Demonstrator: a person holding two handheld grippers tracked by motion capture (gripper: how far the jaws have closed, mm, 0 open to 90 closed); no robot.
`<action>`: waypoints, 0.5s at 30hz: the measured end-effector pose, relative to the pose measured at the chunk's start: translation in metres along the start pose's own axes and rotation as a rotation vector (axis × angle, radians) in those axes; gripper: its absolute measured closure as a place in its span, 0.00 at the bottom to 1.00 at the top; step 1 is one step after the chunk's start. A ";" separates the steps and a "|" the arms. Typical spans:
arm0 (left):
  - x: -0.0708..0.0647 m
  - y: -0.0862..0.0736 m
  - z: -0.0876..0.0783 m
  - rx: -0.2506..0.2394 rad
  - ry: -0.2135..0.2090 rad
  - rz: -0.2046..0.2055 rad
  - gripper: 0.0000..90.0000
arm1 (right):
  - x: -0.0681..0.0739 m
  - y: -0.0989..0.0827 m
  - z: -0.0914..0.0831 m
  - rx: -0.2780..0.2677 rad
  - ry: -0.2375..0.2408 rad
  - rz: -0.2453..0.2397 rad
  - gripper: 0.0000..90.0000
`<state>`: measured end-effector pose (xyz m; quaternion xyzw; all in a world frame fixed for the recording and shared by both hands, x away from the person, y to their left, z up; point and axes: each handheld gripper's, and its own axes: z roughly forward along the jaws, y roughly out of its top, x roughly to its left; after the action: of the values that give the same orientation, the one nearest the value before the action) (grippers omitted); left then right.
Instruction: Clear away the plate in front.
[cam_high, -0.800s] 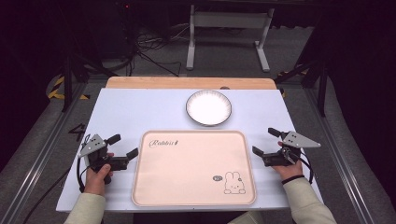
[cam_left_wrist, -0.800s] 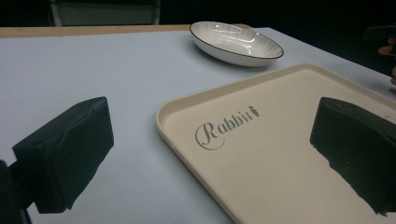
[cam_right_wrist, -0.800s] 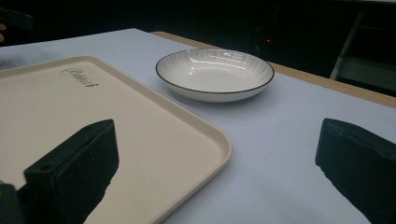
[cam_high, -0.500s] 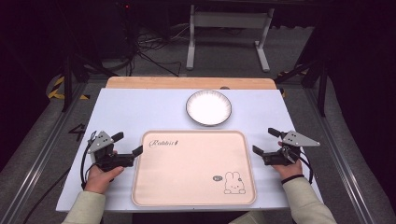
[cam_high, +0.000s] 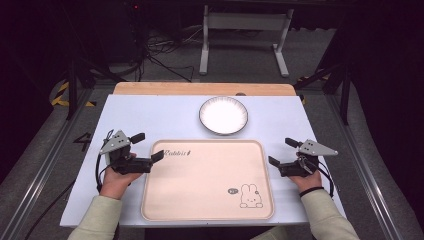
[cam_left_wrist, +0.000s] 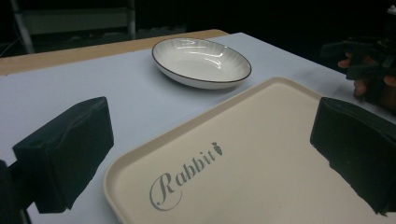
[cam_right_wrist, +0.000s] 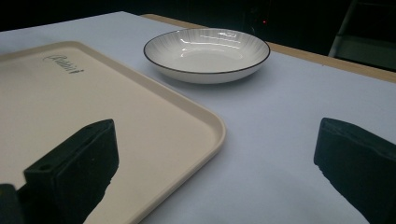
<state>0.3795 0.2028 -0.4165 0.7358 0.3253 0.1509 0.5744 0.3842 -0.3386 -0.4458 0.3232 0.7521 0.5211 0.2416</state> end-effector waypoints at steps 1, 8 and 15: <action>0.000 0.001 0.002 0.011 -0.007 0.025 0.01 | 0.000 0.000 0.000 0.004 0.000 -0.003 0.00; 0.001 0.011 0.024 0.037 -0.064 -0.012 0.02 | -0.001 -0.001 0.003 0.014 0.011 0.012 0.01; 0.007 0.026 0.039 0.040 -0.063 -0.080 0.00 | -0.002 -0.001 0.003 0.013 0.019 0.024 0.00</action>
<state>0.4160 0.1748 -0.4041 0.7380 0.3392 0.0979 0.5751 0.3874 -0.3383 -0.4479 0.3289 0.7538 0.5221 0.2259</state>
